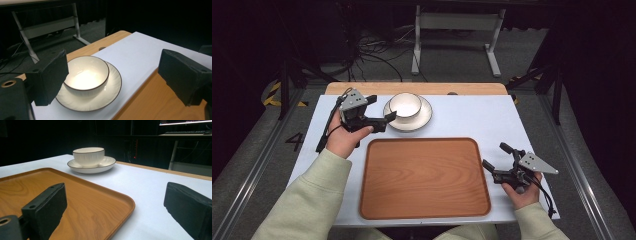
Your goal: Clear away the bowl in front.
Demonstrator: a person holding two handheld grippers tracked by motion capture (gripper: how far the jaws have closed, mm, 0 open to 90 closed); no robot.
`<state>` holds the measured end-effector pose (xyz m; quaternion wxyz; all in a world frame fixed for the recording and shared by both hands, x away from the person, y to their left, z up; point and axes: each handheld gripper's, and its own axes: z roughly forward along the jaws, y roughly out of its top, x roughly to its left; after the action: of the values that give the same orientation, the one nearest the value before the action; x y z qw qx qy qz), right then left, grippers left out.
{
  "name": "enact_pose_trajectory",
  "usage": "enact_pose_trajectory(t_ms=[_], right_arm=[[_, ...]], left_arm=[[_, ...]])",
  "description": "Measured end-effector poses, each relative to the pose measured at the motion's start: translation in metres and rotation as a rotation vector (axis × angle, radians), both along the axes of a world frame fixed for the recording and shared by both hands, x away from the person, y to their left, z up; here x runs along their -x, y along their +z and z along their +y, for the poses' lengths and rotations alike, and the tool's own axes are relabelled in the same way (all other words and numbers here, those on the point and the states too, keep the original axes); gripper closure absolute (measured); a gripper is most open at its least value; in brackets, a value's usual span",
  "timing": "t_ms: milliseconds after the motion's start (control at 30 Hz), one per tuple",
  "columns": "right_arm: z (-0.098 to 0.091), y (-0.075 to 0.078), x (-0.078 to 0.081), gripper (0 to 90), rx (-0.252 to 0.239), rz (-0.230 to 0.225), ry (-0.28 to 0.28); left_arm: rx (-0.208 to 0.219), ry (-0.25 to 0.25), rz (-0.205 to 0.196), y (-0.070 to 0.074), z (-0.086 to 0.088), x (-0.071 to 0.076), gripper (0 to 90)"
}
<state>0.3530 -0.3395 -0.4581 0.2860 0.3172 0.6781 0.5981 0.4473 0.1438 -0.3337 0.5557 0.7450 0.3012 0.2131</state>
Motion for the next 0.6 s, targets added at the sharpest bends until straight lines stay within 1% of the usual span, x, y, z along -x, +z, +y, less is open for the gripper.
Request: enact_pose_trajectory(t_ms=[133,233,300,333,433,600], right_arm=[[0.0,0.0,0.0,5.4,0.0,0.001,-0.001],[0.0,0.0,0.0,5.4,0.001,0.001,-0.002],[0.0,0.0,0.0,5.6,0.001,0.002,-0.002],[0.0,0.0,0.0,5.6,0.002,0.002,-0.001],[0.0,0.0,0.0,5.6,0.002,0.002,-0.002],[0.0,0.0,0.0,5.6,0.002,0.003,-0.002]], left_arm=[[0.003,0.001,-0.001,0.002,-0.004,-0.006,10.4],[0.015,0.001,0.003,0.001,-0.012,-0.015,10.5],[0.013,0.004,0.005,0.0,-0.014,-0.018,10.5],[0.006,0.003,0.003,0.0,-0.017,-0.024,10.5],[0.007,0.005,0.002,0.001,-0.023,-0.03,10.5],[-0.01,0.007,-0.005,0.005,-0.03,-0.041,10.3]])
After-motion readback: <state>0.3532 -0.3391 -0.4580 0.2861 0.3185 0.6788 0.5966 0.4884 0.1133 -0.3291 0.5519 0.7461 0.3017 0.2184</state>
